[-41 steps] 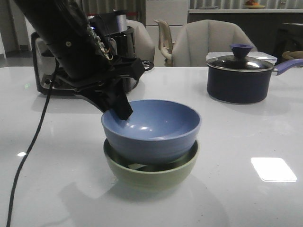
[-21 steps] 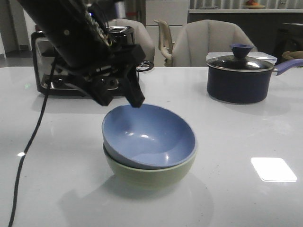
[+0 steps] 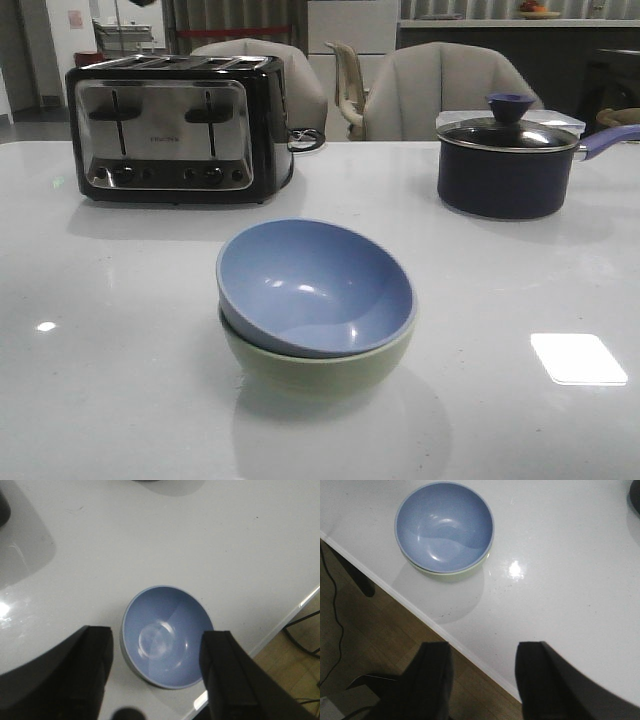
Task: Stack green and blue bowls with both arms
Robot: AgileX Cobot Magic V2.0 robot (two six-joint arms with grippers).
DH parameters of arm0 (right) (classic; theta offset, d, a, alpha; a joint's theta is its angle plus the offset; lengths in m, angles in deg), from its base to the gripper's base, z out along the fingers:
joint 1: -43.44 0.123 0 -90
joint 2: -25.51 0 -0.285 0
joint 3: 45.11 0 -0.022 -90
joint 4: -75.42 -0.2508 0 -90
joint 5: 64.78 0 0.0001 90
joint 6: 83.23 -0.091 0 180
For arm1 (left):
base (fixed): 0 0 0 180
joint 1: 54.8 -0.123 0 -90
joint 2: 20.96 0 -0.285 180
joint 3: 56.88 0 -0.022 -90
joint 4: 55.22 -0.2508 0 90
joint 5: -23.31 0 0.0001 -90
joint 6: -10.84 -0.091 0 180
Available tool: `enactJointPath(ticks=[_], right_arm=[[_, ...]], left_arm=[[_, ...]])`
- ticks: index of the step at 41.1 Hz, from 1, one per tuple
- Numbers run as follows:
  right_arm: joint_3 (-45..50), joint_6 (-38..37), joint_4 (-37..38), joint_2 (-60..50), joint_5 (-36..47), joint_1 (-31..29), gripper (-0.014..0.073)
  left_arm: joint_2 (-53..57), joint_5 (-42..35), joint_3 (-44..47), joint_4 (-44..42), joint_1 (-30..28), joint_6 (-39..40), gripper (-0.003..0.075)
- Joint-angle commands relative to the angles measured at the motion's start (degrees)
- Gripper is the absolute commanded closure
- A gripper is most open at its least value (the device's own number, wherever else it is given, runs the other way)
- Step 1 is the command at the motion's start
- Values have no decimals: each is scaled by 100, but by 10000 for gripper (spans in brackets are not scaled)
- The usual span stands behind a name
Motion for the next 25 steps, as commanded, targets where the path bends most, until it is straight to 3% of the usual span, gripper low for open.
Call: enactJointPath(ticks=[1,13,25], right_arm=[[-143,38,-9,6,345,-1,172],[-143,38,-9,6,315,-1,172],[-143,38,8,6,230,-1,172]], left_arm=[[656,-249,194,-52,43,-22,281],[2040,-249,1372,-473,43,70,282],[3124,-10,2262,-1328,11,949,282]])
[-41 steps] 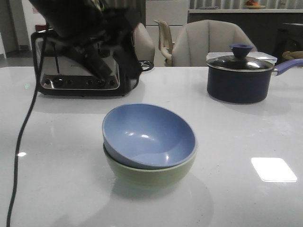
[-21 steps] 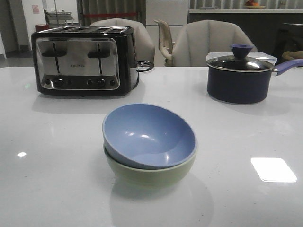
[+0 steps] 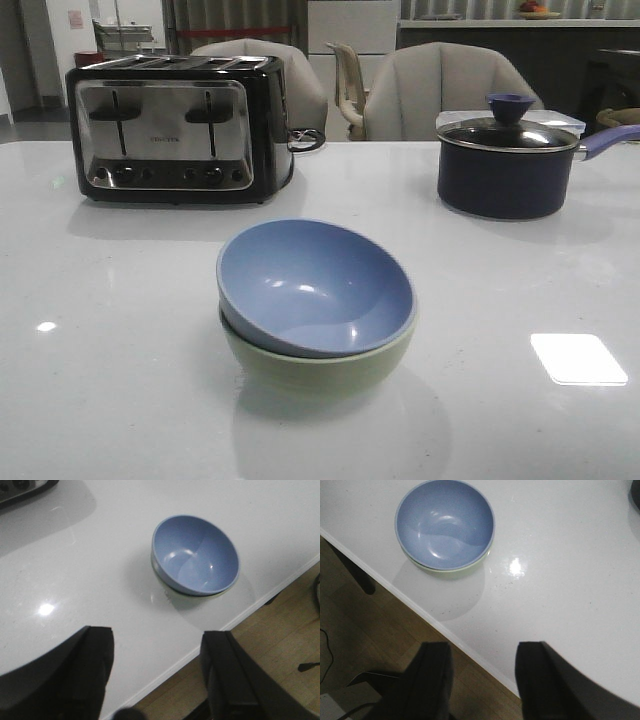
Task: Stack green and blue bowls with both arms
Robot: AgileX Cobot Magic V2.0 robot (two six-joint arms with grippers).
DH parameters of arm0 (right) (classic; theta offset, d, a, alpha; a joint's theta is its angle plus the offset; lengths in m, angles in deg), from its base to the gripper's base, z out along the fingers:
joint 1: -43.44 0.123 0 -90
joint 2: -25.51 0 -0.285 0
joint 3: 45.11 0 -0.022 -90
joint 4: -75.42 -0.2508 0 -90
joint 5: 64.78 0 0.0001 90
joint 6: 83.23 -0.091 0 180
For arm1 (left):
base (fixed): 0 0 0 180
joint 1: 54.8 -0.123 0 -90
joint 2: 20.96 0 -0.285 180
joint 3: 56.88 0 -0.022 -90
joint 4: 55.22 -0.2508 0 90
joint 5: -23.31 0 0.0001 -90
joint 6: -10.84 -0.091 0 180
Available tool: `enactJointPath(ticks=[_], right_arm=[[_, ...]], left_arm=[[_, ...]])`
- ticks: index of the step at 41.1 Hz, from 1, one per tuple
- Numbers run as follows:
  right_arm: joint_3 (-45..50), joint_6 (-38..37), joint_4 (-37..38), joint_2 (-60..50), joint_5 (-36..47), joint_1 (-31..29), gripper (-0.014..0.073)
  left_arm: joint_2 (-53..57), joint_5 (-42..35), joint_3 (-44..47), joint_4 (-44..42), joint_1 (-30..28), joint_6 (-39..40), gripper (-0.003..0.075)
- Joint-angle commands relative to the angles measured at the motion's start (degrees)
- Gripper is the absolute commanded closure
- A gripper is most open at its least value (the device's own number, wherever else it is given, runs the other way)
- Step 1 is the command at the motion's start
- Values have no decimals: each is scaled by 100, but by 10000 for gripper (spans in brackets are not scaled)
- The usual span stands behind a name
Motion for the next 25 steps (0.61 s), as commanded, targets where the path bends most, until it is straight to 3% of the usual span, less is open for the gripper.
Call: enactJointPath(ticks=[1,12,22,25], right_arm=[[-143,38,8,6,286,-1,172],[-143,38,8,6,211,-1,208],[-143,38,8,6,111,-1,460],[-143,38,8,6,111,-1,510]], left_arm=[[320,-267,95,-136,11,231,282],[489,-381,347,-136,11,231,314],[489,-416,347,-136,11,231,577],[489,-416,347,-136,11,231,622]])
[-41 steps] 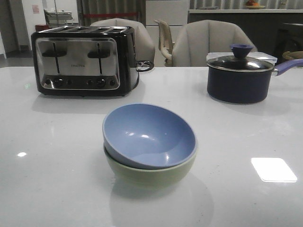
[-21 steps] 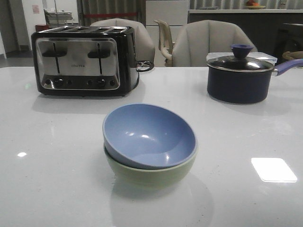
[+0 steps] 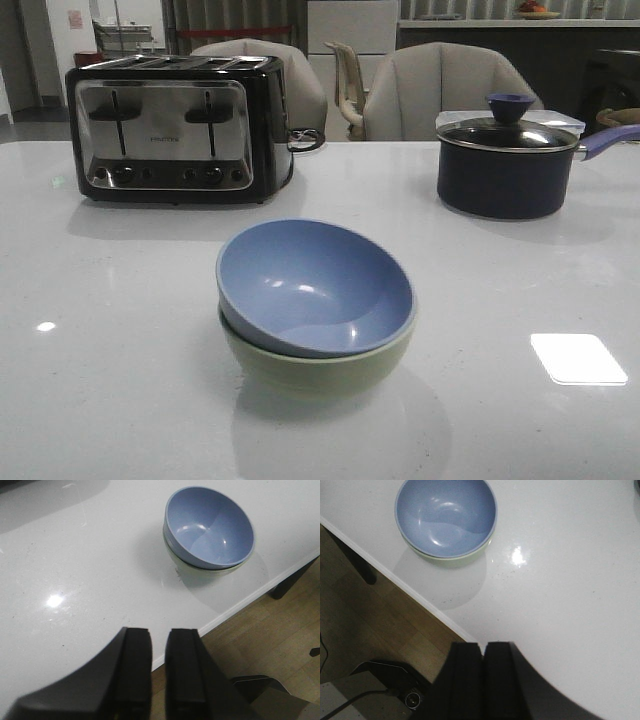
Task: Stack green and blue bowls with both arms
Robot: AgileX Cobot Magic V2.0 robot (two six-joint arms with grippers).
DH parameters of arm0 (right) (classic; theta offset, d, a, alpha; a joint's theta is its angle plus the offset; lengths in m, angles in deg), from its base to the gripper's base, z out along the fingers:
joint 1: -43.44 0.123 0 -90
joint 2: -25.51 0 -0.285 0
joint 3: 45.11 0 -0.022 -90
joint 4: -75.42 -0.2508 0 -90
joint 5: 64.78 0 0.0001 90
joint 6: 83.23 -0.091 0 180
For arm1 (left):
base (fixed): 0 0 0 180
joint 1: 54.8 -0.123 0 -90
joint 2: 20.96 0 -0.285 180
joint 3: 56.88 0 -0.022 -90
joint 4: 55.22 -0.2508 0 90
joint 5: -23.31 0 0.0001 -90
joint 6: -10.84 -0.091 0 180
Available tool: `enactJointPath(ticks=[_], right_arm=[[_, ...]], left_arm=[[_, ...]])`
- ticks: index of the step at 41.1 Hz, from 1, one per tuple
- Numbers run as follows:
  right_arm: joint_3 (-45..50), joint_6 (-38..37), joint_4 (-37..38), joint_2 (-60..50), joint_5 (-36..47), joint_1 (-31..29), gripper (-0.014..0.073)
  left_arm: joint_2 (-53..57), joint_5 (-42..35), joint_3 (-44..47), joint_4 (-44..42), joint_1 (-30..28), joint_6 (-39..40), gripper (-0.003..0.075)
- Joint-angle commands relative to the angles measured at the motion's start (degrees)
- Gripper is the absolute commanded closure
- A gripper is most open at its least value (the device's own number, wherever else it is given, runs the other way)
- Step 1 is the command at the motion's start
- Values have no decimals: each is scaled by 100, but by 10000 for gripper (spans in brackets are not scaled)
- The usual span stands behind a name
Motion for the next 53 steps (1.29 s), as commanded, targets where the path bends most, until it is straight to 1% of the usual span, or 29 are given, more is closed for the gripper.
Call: enactJointPath(ticks=[1,5,32,36,40,43,48,53], right_arm=[[-143,38,8,6,314,-1,522],[-143,38,8,6,331,-1,561],[-143,38,8,6,325,-1,559],[-143,38,8,6,319,-1,559],[-143,38,8,6,319,-1,559],[-143,38,8,6,319,-1,559],[-143,38,8,6,319,-1,559],[-143,38,8,6,319,-1,559]], left_arm=[[2,-434,-147,46,11,65,615],[2,-423,-147,46,11,65,619],[122,-426,-135,63,-26,65,619],[428,-426,-135,168,-365,65,619],[949,-619,-36,69,-964,10,619],[1381,-1101,199,69,-1401,10,619],[2183,-2056,872,35,-2076,10,619],[2925,-2655,1613,35,-2602,10,619]])
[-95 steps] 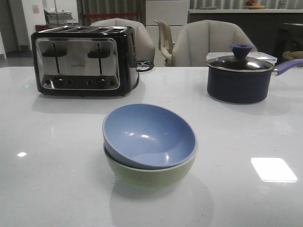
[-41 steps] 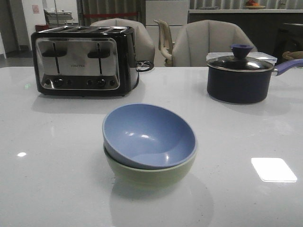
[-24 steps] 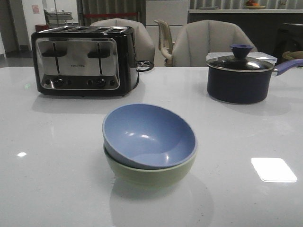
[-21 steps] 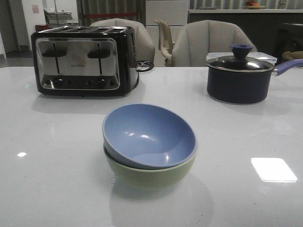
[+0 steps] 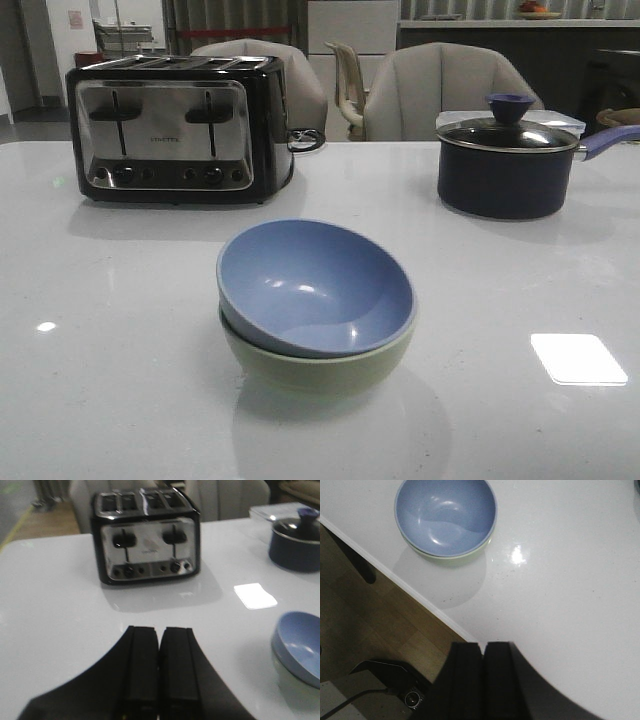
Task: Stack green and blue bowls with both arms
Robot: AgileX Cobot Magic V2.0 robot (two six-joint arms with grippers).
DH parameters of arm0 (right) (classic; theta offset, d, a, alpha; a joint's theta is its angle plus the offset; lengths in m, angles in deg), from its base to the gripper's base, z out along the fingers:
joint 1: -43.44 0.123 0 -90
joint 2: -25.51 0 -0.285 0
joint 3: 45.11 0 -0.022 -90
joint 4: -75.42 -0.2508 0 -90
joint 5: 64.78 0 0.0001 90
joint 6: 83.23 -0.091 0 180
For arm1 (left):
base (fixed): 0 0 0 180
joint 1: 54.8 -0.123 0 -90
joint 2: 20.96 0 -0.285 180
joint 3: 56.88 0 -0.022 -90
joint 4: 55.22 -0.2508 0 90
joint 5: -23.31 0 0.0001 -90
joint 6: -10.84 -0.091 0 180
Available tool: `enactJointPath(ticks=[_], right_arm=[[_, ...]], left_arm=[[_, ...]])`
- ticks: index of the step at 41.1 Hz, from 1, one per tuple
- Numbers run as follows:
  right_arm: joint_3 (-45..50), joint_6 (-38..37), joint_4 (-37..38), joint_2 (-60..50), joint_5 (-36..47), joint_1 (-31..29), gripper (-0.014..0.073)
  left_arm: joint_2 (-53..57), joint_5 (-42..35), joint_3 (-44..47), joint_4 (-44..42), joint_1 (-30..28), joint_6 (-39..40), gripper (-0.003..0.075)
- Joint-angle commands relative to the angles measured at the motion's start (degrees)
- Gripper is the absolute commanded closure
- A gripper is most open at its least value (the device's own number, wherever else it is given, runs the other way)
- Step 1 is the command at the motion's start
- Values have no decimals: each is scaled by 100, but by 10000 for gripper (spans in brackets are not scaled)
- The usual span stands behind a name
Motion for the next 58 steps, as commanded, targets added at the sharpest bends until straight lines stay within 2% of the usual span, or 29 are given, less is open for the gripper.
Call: enactJointPath(ticks=[1,8,14,17,22,30,58], right_arm=[[-143,38,-4,6,329,-1,559],[-143,38,-4,6,329,-1,559],[-143,38,-4,6,329,-1,559],[-143,38,-4,4,331,-1,559],[-143,38,-4,4,325,-1,559],[-143,38,-4,4,330,-1,559],[-143,38,-4,4,331,-1,559]], left_arm=[[433,-973,344,33,-339,8,619],[1099,-1660,1217,46,-717,20,619],[1265,-2258,1872,-69,-747,322,619],[1265,-2320,2050,-302,-709,662,619],[1265,-2409,2258,-346,-709,685,619],[1265,-3370,2710,-384,-709,685,619],[1265,-3334,2698,-522,-488,685,619]])
